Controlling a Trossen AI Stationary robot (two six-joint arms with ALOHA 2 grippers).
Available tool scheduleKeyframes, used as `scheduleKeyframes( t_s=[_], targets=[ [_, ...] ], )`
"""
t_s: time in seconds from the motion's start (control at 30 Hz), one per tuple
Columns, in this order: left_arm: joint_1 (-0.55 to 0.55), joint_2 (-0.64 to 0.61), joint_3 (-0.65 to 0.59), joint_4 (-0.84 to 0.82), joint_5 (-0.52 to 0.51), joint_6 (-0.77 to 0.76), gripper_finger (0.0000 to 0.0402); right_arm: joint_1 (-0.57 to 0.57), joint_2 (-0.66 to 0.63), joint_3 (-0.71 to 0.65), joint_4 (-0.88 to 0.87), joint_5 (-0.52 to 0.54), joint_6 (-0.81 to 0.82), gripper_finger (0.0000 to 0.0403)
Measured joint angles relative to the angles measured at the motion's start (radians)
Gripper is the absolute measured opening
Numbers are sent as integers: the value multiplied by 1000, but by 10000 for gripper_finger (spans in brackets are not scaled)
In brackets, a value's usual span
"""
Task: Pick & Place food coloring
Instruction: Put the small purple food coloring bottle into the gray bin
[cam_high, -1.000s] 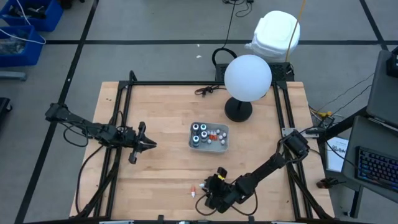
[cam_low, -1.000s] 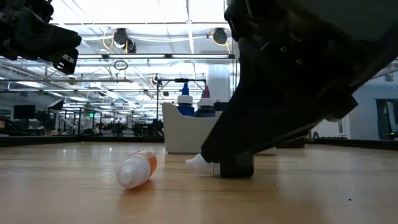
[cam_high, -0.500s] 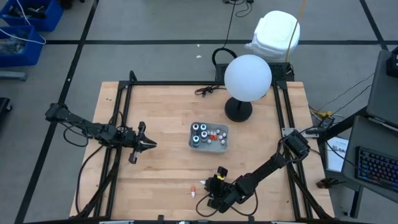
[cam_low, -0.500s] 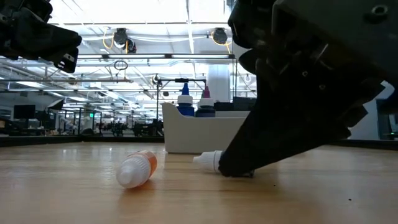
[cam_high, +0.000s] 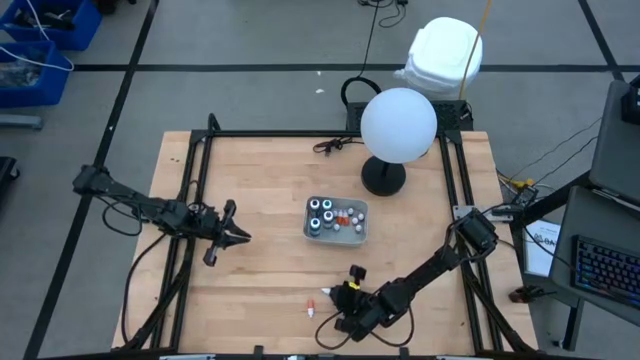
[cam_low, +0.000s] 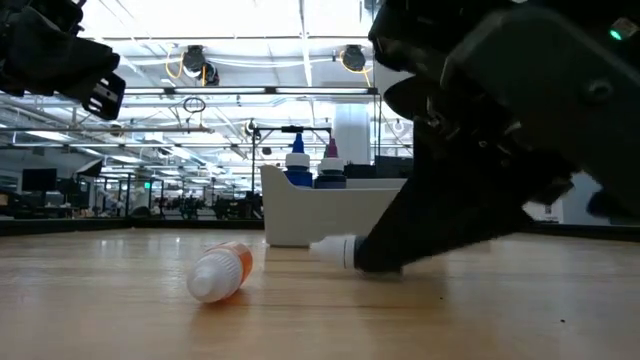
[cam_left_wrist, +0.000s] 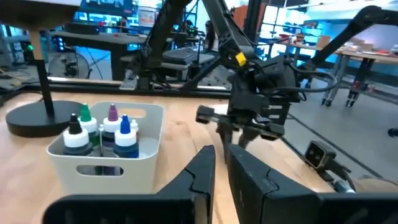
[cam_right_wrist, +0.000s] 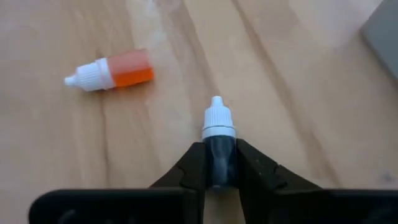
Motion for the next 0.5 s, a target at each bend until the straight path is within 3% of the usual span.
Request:
scheduleKeyframes(
  t_s=[0.2, 0.33, 0.5],
  targets=[
    [-59, 111, 0, 84, -55, 33, 47, -19, -66, 1, 13, 58, -112, 61],
    [-87, 202, 3, 230, -84, 41, 47, -40, -115, 0, 16, 83, -253, 54],
    [-113, 328, 63, 261, -86, 10, 47, -59, -163, 0, 86, 155, -473, 56]
  ],
)
